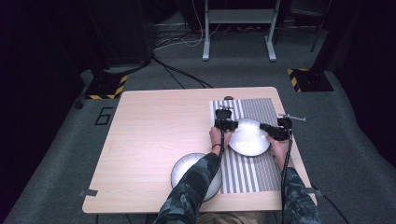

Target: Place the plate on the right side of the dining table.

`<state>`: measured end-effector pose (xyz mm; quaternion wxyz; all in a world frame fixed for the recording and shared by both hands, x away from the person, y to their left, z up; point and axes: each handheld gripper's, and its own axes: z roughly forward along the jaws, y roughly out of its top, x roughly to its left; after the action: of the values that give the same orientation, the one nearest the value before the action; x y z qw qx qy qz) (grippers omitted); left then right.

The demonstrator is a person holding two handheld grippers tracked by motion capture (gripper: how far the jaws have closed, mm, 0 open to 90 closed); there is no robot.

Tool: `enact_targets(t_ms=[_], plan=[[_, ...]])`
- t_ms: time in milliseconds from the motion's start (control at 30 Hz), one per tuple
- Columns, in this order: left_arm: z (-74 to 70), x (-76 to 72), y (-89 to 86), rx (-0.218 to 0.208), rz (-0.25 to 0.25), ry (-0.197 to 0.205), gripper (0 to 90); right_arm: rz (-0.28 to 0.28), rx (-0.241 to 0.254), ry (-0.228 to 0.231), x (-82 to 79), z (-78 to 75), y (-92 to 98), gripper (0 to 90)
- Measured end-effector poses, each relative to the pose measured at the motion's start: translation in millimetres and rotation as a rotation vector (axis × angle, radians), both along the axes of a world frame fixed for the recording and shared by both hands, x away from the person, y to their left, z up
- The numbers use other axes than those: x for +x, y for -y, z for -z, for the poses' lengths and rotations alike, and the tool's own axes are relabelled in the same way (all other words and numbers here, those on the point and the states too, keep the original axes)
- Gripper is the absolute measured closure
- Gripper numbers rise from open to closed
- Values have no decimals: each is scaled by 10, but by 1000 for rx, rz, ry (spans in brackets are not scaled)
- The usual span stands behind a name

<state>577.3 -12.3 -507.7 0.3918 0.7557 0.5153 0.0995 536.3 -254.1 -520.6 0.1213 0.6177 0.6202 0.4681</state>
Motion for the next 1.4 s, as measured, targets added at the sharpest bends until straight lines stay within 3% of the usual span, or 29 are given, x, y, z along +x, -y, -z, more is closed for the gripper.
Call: enact_targets(t_ms=[200, 367, 533, 700, 867, 1133, 1400], plan=[[-56, -23, 73, 78, -23, 37, 610, 39, -90, 18, -26, -84, -75, 733], [-74, -38, 74, 80, -45, 14, 492, 44, -142, 22, -36, -112, -117, 662], [-161, -76, 70, 61, -30, 5, 385, 42, -153, 15, -75, -164, -132, 535], [-256, -150, 61, 33, 1, 8, 330, 26, -161, 19, -141, -261, -167, 347], [-332, -236, 60, 15, 32, 14, 270, -3, -163, 25, -216, -347, -183, 224], [-523, -480, -14, -15, 107, 43, 180, -62, -182, 42, -406, -468, -209, 133], [-650, -736, -304, -39, 153, 68, 148, -102, -219, 92, -650, -615, -258, 55]])
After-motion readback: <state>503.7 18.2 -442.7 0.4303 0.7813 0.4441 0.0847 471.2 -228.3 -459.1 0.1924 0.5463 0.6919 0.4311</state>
